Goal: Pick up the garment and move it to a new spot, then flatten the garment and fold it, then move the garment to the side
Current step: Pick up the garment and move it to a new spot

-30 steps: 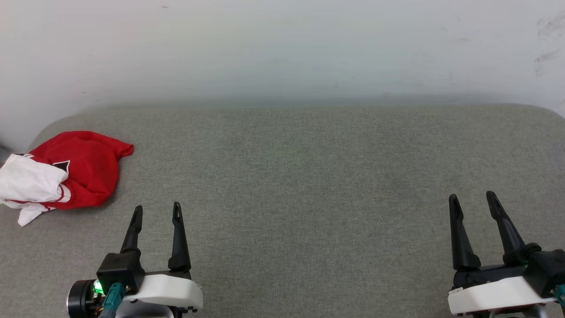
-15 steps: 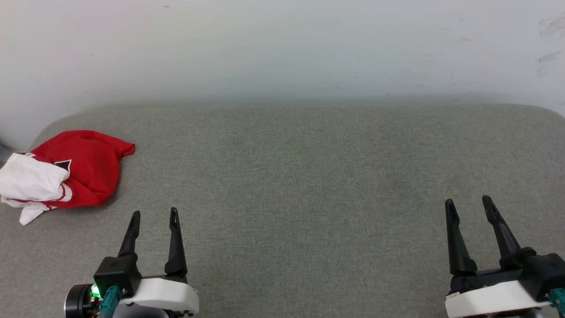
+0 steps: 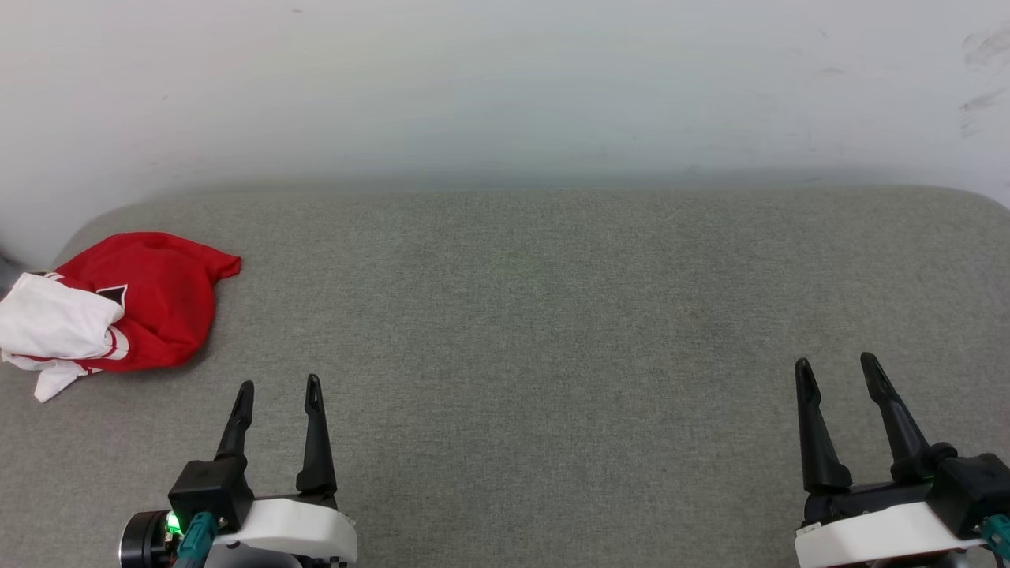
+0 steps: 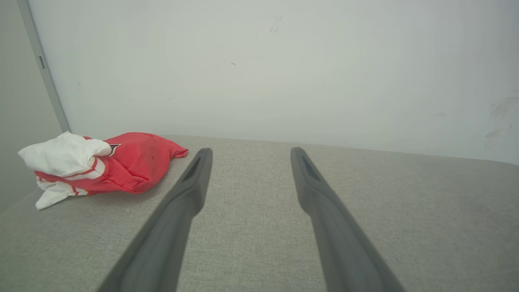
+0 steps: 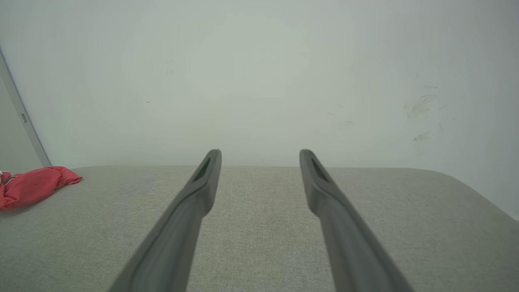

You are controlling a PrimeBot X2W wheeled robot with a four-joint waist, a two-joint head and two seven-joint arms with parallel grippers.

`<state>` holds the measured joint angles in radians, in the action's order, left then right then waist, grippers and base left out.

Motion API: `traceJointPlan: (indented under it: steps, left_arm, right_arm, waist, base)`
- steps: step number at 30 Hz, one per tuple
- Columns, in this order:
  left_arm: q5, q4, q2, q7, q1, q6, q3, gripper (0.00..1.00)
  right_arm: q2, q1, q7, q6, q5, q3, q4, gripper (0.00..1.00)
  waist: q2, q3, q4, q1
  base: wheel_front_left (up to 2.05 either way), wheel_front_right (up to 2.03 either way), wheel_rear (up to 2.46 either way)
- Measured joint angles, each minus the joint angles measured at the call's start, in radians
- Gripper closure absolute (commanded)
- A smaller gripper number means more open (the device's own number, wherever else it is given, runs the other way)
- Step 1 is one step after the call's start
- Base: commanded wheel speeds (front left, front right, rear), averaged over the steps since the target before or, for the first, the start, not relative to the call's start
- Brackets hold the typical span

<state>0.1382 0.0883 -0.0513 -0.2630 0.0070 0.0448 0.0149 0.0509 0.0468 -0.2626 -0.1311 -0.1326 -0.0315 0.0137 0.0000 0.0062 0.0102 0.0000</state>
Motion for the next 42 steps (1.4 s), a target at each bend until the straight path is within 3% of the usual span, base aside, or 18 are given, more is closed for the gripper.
traceJointPlan:
  steps: [18,42]
  left_arm:
    - [0.006,0.004,0.0,0.0,-0.001,0.007,-0.015,0.0]
    - [0.006,0.001,0.0,0.0,-0.001,0.017,-0.05,0.0]
  right_arm:
    - [0.0,0.005,0.0,0.0,0.002,0.025,0.003,0.0]
    - [0.0,0.013,0.0,0.0,0.02,0.067,0.008,0.0]
  waist:
    - [0.0,0.006,0.08,0.0]
    - [0.0,0.016,0.365,0.0]
  base:
    - [0.0,0.0,0.0]
    - [0.0,0.0,0.0]
